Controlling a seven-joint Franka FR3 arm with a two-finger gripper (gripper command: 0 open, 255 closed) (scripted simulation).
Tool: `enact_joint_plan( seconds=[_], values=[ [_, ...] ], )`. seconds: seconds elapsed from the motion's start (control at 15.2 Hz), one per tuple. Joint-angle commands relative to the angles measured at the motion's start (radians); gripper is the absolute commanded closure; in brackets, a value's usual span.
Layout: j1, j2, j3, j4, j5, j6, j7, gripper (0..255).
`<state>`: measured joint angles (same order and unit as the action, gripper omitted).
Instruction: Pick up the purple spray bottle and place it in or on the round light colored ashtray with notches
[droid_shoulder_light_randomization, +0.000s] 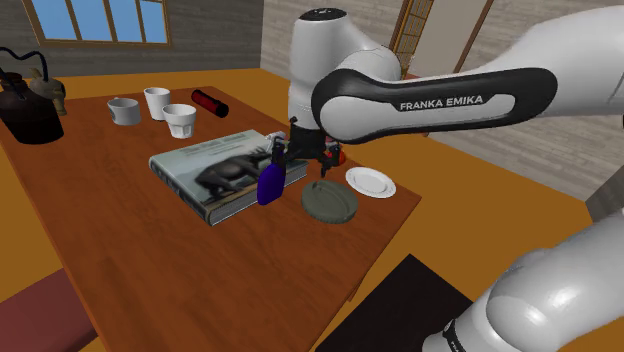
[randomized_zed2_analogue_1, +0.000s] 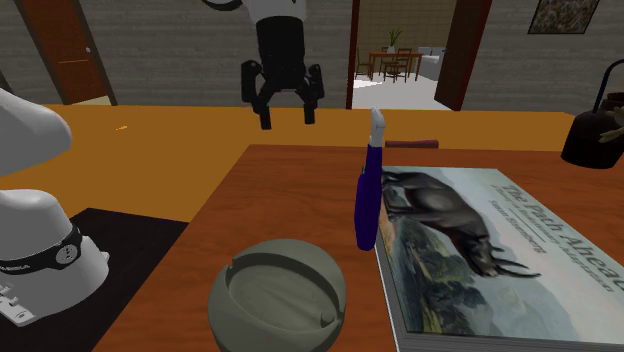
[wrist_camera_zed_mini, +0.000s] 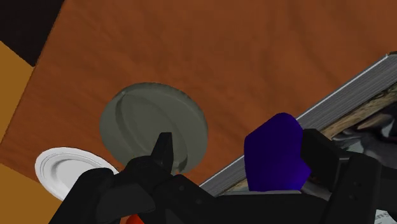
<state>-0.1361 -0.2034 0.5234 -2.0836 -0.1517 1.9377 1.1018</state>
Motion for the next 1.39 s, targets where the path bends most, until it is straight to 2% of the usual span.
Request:
enact_joint_plan(
  seconds=[0.0,0.26,0.46,0.66,1.12,1.32],
  values=[
    [-0.014,0.100,0.041,0.066,-0.073,0.001,0.124,0],
    [0.005,0.314,0.078,0.230,-0.235,-0.044,0.346,0],
    [0.057,0.473,0.064,0.377,-0.343,-0.102,0.481,0],
    [0.119,0.611,0.030,0.526,-0.419,-0.162,0.572,0],
    [0.100,0.626,0.014,0.460,-0.437,-0.082,0.586,0],
    [0.099,0.627,0.013,0.456,-0.439,-0.076,0.588,0]
  ],
)
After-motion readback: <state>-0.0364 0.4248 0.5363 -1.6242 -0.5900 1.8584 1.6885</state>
